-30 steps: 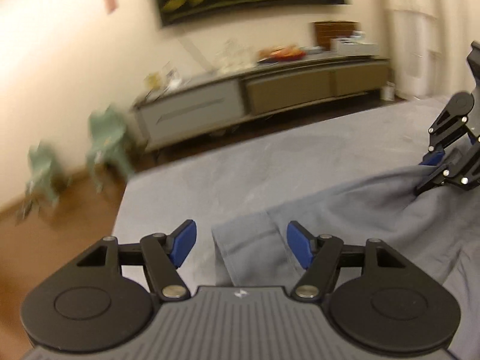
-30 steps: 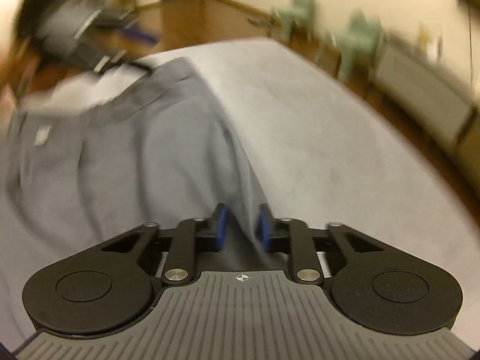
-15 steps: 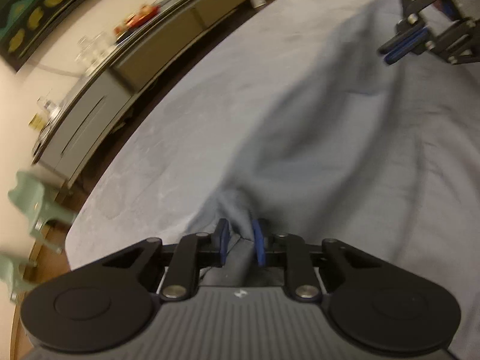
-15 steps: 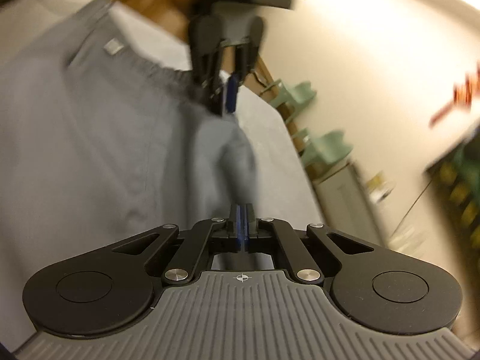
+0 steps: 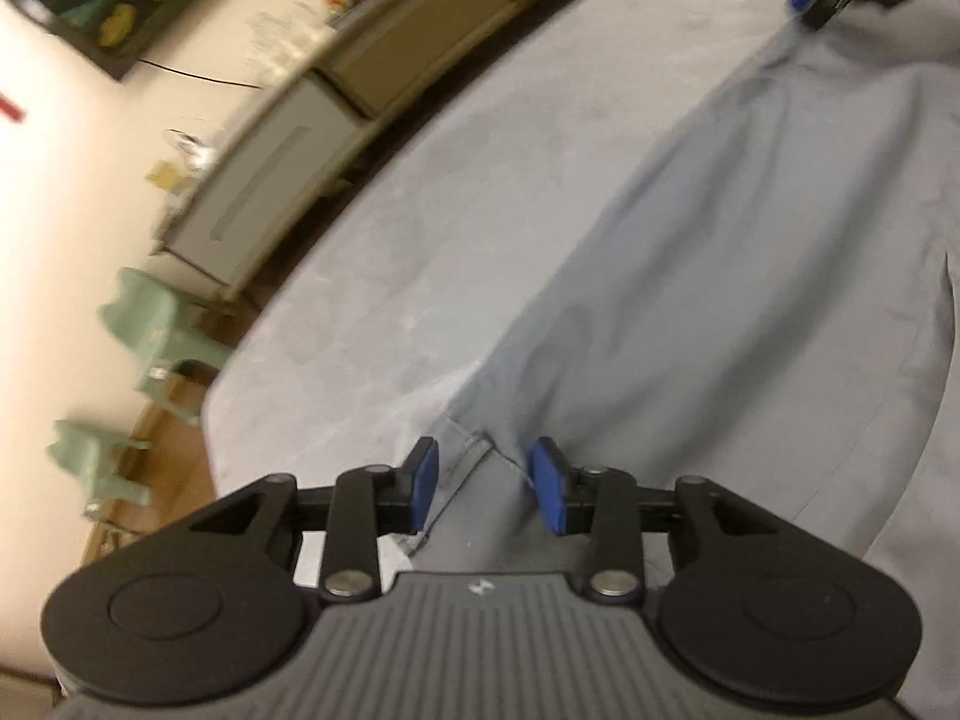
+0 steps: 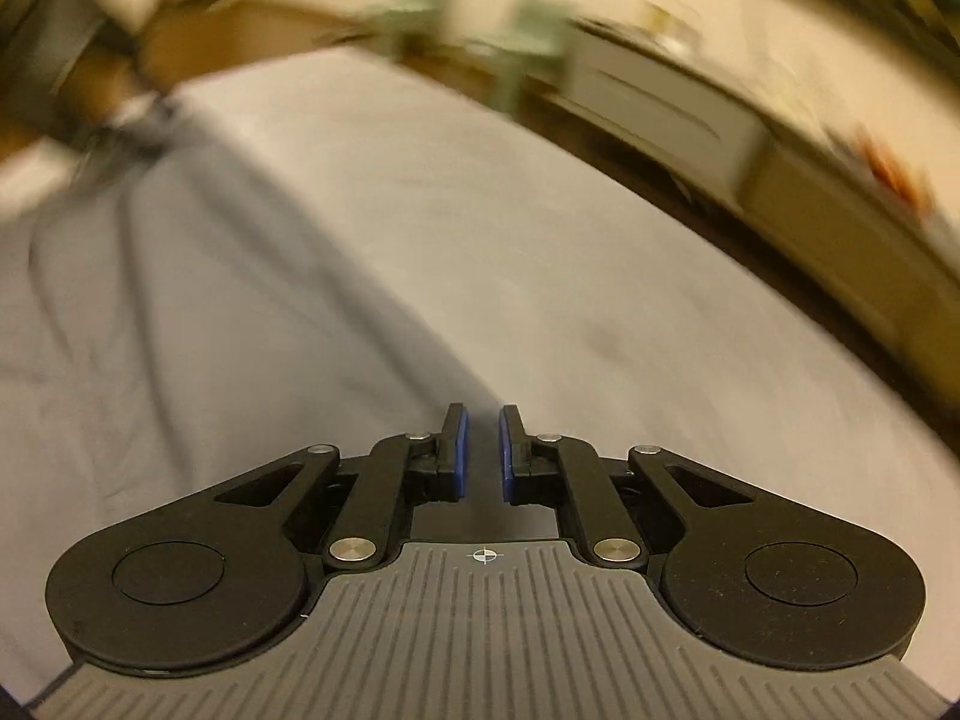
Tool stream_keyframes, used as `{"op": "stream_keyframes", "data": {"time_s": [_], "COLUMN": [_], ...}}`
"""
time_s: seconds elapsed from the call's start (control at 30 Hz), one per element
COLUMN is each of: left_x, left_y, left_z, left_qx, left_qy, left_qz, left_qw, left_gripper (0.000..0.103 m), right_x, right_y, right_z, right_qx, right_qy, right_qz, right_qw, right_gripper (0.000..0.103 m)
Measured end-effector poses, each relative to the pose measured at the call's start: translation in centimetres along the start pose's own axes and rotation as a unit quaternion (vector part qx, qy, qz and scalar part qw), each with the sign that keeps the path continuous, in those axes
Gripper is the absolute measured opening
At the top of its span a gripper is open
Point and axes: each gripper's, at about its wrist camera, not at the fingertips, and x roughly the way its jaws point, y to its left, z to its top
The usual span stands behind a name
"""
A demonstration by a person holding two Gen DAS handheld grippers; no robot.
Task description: Fold clothes
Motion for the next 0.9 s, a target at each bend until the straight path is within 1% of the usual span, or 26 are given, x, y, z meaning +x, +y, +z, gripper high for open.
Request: {"op": "stream_keyframes", "data": {"time_s": [0.03,0.07,0.1,0.13,0.17,0.23,0.27,0.3,0.33,0.37,0.4,0.43,0.47,0.5,0.53,0.57,0.6,0.67,0.73,0.8,0.83,0.87,0.9], "left_x": [-1.4,-2.7,-3.5,-4.4,-4.5,-3.3,-2.1,-0.5,0.5,1.0,0.9,0.4,-0.6,-2.2,-3.9,-5.6,-7.2,-10.3,-12.6,-14.1,-14.2,-13.9,-13.9], "left_y": [-0.2,-0.3,-0.4,-0.6,-0.8,-1.5,-1.7,-1.8,-1.7,-1.4,-1.1,-0.9,-1.0,-1.7,-2.6,-3.6,-4.6,-7.5,-10.7,-13.2,-14.2,-15.0,-15.9], "left_z": [-0.1,-0.3,-0.4,-0.5,-0.5,-0.6,-0.7,-0.7,-0.8,-0.8,-0.8,-0.6,-0.4,0.0,0.4,0.8,1.2,1.7,1.9,2.1,2.1,2.4,2.8], "left_qx": [-0.016,-0.036,-0.056,-0.076,-0.092,-0.118,-0.133,-0.149,-0.173,-0.203,-0.230,-0.254,-0.272,-0.279,-0.280,-0.281,-0.282,-0.259,-0.233,-0.228,-0.231,-0.237,-0.242], "left_qy": [-0.020,-0.040,-0.057,-0.073,-0.070,-0.029,0.002,0.043,0.072,0.091,0.103,0.110,0.106,0.088,0.067,0.046,0.025,0.001,-0.015,-0.028,-0.033,-0.034,-0.033], "left_qz": [-0.003,-0.017,-0.034,-0.051,-0.057,-0.052,-0.040,-0.021,-0.001,0.019,0.036,0.050,0.063,0.059,0.042,0.025,0.007,-0.007,-0.017,-0.033,-0.043,-0.053,-0.060], "left_qw": [0.9997,0.9984,0.9962,0.9931,0.9917,0.9912,0.9903,0.9877,0.9823,0.9747,0.9670,0.9596,0.9543,0.9544,0.9567,0.9583,0.9591,0.9659,0.9723,0.9728,0.9715,0.9695,0.9679], "left_gripper": [0.035,0.035,0.036,0.037,0.038,0.040,0.040,0.040,0.042,0.053,0.053,0.051,0.041,0.041,0.042,0.043,0.047,0.049,0.050,0.054,0.054,0.054,0.054], "right_x": [-1.9,-4.0,-6.1,-8.1,-9.9,-12.2,-13.1,-14.2,-15.5,-16.8,-18.1,-19.4,-20.7,-22.0,-23.3,-24.6,-25.9,-28.3,-29.6,-30.9,-31.1,-30.8,-30.5], "right_y": [-0.9,-1.6,-2.3,-3.0,-3.7,-5.6,-7.0,-8.3,-9.6,-10.8,-12.1,-13.3,-14.5,-15.8,-17.0,-18.3,-19.5,-22.0,-24.6,-27.2,-28.6,-29.7,-30.6], "right_z": [-0.8,-2.1,-3.4,-4.7,-6.2,-10.9,-13.2,-15.3,-16.6,-17.9,-19.2,-20.5,-21.8,-23.1,-24.4,-25.7,-27.0,-29.5,-31.7,-34.0,-35.4,-36.6,-37.6], "right_qx": [0.023,0.039,0.055,0.071,0.088,0.127,0.151,0.173,0.192,0.211,0.231,0.249,0.268,0.287,0.305,0.323,0.341,0.372,0.380,0.388,0.398,0.408,0.414], "right_qy": [-0.012,-0.022,-0.031,-0.041,-0.044,-0.011,0.009,0.023,0.019,0.014,0.010,0.006,0.002,-0.002,-0.006,-0.010,-0.014,-0.020,-0.015,-0.009,-0.005,-0.001,-0.001], "right_qz": [-0.009,-0.010,-0.012,-0.014,-0.017,-0.033,-0.051,-0.070,-0.088,-0.107,-0.126,-0.144,-0.162,-0.181,-0.199,-0.217,-0.234,-0.270,-0.309,-0.344,-0.350,-0.347,-0.335], "right_qw": [1.000,0.999,0.998,0.997,0.995,0.991,0.987,0.982,0.977,0.971,0.965,0.958,0.950,0.941,0.931,0.921,0.910,0.888,0.872,0.855,0.848,0.844,0.846], "right_gripper": [0.021,0.024,0.024,0.029,0.036,0.036,0.036,0.036,0.036,0.038,0.038,0.036,0.039,0.039,0.041,0.051,0.059,0.083,0.094,0.093,0.091,0.086,0.085]}}
